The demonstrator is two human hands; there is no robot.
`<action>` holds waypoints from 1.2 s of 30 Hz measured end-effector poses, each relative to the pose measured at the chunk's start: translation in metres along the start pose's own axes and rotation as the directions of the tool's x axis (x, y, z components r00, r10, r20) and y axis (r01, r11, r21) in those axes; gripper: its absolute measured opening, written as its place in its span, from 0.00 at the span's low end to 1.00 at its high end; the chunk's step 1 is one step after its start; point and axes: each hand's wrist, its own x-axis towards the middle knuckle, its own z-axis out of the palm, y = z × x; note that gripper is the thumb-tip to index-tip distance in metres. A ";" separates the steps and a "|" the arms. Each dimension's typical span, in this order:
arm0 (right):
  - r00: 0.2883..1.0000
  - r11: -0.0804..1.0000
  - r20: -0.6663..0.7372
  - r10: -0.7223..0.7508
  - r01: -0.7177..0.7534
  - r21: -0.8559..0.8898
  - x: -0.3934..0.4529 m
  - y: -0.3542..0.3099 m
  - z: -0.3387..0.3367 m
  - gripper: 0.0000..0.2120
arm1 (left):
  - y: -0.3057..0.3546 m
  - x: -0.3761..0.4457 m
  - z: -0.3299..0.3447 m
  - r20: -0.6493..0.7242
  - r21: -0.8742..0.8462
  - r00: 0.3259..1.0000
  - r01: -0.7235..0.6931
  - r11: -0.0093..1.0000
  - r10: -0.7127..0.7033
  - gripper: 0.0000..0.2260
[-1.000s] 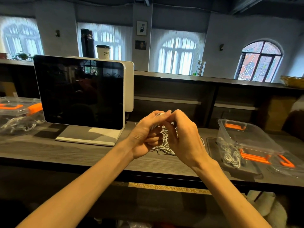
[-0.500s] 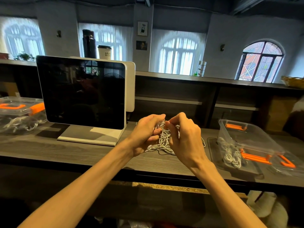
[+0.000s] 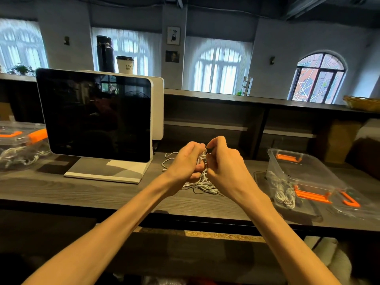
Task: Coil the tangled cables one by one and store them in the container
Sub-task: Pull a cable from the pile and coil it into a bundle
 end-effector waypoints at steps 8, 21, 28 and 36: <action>0.996 0.971 0.073 -0.055 0.071 -0.226 0.004 0.006 0.003 0.12 | 0.000 0.003 0.003 -0.033 0.079 0.999 -0.011 0.997 0.014 0.10; 0.998 0.721 0.052 0.044 -0.068 0.690 -0.005 0.018 0.008 0.19 | -0.011 0.010 -0.006 0.025 -0.149 1.000 0.012 0.989 -0.009 0.15; 0.999 0.782 0.011 0.030 -0.030 0.622 -0.008 0.026 0.008 0.17 | -0.021 0.020 0.009 -0.143 -0.016 0.986 -0.088 0.996 0.085 0.16; 0.997 0.854 -0.066 0.045 -0.005 0.520 -0.008 0.042 0.000 0.19 | -0.017 0.032 0.027 -0.099 0.035 0.991 -0.083 0.996 0.086 0.16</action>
